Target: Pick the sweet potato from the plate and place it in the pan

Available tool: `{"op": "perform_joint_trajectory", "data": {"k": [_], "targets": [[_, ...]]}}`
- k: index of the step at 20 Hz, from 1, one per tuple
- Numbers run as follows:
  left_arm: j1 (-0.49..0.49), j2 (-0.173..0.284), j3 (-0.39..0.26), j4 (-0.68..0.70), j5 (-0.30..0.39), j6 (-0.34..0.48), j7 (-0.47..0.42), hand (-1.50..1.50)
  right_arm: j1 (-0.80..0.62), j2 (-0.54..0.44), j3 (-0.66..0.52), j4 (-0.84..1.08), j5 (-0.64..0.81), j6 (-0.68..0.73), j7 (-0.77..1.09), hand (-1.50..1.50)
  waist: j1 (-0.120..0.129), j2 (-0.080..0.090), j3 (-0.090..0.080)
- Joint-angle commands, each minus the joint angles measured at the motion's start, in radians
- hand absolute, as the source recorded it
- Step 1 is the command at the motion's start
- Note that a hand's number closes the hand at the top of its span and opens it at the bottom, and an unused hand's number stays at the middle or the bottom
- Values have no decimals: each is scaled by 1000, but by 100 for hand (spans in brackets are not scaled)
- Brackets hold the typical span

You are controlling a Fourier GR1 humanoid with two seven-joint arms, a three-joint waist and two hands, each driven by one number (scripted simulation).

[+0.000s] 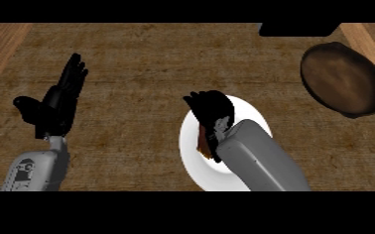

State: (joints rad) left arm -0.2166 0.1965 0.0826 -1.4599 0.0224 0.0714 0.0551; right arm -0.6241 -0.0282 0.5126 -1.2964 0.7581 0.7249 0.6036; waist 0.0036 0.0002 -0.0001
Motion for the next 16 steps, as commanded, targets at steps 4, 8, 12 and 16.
{"op": "perform_joint_trajectory", "data": {"k": [4, 8, 12, 16], "targets": [[2, -13, 17, 19, -16, 5, -37, 0, 29, 27, 80, 109, 45, -118, -40, -150, 3, 1, 0], [-22, 3, 21, 25, -19, -17, -3, 0, 28, 27, 33, 93, 75, -10, -38, -150, -2, 0, 0], [-5, 19, 35, -37, 14, -54, 55, 0, 17, 28, 35, 113, 75, -20, -26, -150, 0, -1, 0], [10, -32, 14, 21, -33, -8, -39, 0, 4, 28, 67, 262, 78, -125, -85, -150, 3, 1, 0]]}}
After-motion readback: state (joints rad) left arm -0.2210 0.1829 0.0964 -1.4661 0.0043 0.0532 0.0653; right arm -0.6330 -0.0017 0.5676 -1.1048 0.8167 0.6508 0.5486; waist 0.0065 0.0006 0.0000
